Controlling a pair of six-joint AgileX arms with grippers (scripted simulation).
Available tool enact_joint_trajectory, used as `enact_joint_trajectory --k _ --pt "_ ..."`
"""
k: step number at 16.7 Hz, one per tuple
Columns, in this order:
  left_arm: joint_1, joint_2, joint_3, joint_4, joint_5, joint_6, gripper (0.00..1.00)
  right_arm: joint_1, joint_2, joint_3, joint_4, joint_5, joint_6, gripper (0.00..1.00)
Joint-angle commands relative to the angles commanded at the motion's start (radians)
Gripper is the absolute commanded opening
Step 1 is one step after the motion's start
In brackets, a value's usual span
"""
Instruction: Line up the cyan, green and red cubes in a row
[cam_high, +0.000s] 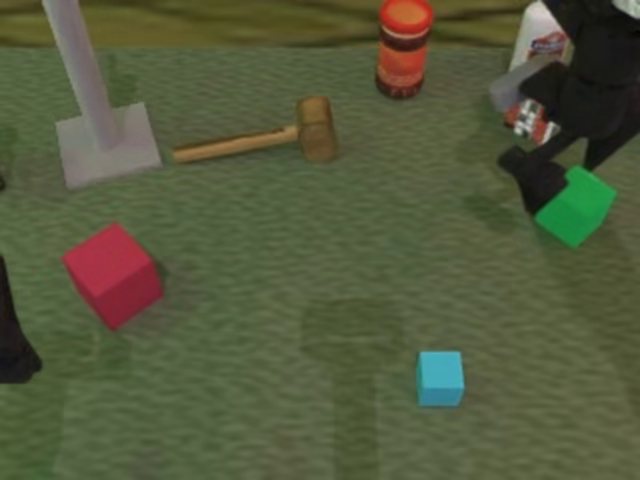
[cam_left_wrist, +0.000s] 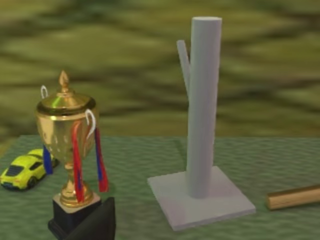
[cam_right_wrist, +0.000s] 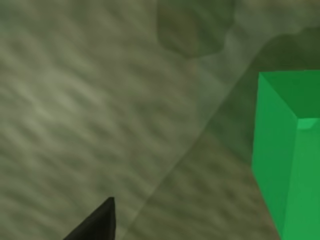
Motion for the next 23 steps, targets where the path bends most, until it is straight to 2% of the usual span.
enact_joint_trajectory --k 4,10,18,23 --pt "0.0 0.0 0.0 0.0 0.0 0.0 1.0 -0.069 0.035 0.08 -0.015 -0.004 -0.12 1.0" --pt "0.0 0.0 0.0 0.0 0.0 0.0 1.0 -0.067 0.033 0.076 -0.01 -0.003 -0.122 1.0" --pt "0.0 0.0 0.0 0.0 0.0 0.0 1.0 -0.07 0.102 -0.122 0.26 -0.003 -0.121 1.0" --pt "0.0 0.0 0.0 0.0 0.0 0.0 1.0 -0.07 0.111 -0.145 0.287 -0.003 -0.121 1.0"
